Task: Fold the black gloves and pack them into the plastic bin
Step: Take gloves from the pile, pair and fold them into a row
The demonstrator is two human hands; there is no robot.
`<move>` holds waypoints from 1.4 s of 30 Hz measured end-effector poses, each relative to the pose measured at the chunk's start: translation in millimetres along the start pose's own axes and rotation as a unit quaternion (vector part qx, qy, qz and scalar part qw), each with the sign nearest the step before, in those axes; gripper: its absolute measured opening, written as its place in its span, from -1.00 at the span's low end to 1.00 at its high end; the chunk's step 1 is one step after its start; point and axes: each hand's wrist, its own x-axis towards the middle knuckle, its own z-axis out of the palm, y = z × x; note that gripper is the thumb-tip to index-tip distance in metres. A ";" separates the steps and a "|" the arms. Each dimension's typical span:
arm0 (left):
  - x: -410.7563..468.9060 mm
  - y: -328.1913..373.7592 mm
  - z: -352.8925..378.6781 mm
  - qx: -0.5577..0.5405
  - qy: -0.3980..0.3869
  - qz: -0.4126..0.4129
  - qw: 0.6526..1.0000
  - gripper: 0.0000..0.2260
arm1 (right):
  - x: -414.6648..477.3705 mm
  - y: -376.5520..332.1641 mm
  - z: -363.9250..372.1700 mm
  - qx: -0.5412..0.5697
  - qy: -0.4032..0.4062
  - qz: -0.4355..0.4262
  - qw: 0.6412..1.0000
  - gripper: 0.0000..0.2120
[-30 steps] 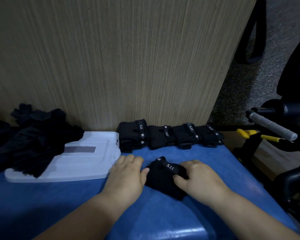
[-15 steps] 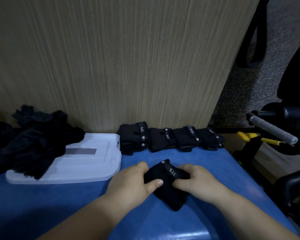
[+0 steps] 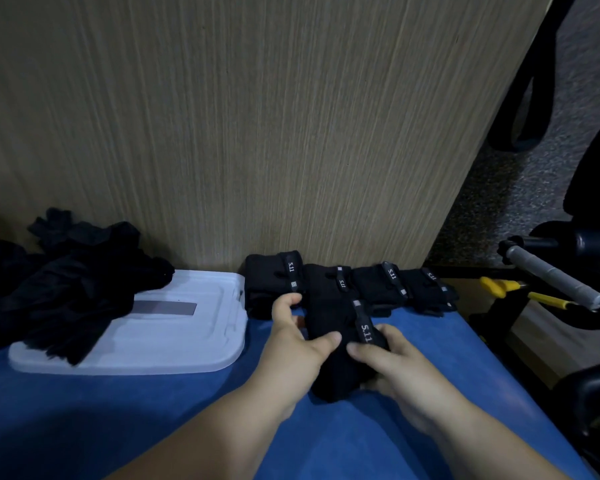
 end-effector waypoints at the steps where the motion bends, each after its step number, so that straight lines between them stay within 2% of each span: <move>1: 2.6 0.1 0.8 -0.013 0.003 0.003 1.000 -0.45 | 1.6 -1.2 1.2 0.052 -0.004 0.007 0.999 -0.69; 3: 7.6 0.0 3.0 -0.030 -0.001 0.007 1.000 -0.44 | 4.8 -3.1 1.9 0.095 0.006 0.010 0.995 -0.72; 7: 21.1 -0.5 4.9 -0.035 0.005 0.017 0.999 -0.43 | 17.5 -2.5 6.8 0.086 0.058 -0.010 0.995 -0.79; 9: 29.9 0.2 4.8 0.004 0.013 0.039 0.999 -0.42 | 24.1 -6.4 10.1 0.091 0.077 -0.028 0.992 -0.78; 12: 42.1 4.2 1.3 0.124 0.025 0.108 0.986 -0.49 | 35.2 -14.9 13.4 0.088 0.110 -0.052 0.989 -0.79; 15: 50.8 7.9 -6.1 0.233 0.047 0.179 0.955 -0.59 | 50.3 -20.3 13.4 0.060 0.146 -0.075 0.985 -0.78; 19: 62.6 8.8 -21.8 0.390 0.123 0.284 0.867 -0.72 | 73.5 -29.9 9.8 -0.001 0.204 -0.114 0.972 -0.81; 24: 80.0 2.0 -38.2 0.508 0.064 0.199 0.835 -0.60 | 99.0 -47.6 9.1 -0.151 0.268 -0.131 0.942 -0.63; 28: 87.3 -7.6 -41.6 0.534 0.020 0.141 0.833 -0.53 | 113.6 -48.0 19.6 -0.182 0.253 -0.125 0.942 -0.42; 32: 88.1 -13.7 -44.1 0.554 0.026 0.138 0.821 -0.53 | 123.4 -39.8 29.7 -0.233 0.235 -0.111 0.937 -0.34; 34: 87.3 -14.8 -45.0 0.564 0.028 0.139 0.813 -0.52 | 126.3 -35.5 31.7 -0.301 0.238 -0.121 0.916 -0.35; 35: 86.7 -15.0 -45.2 0.570 0.028 0.140 0.809 -0.50 | 126.8 -33.0 32.6 -0.361 0.248 -0.133 0.889 -0.36; 38: 85.6 -14.1 -45.3 0.577 0.024 0.135 0.805 -0.53 | 129.5 -24.8 31.0 -0.517 0.298 -0.217 0.773 -0.42; 40: 85.4 -12.6 -44.6 0.579 0.023 0.135 0.804 -0.53 | 133.9 -21.8 27.2 -0.528 0.286 -0.291 0.745 -0.57; 42: 85.6 -11.8 -44.0 0.581 0.023 0.137 0.802 -0.53 | 136.7 -19.4 23.9 -0.535 0.243 -0.315 0.745 -0.70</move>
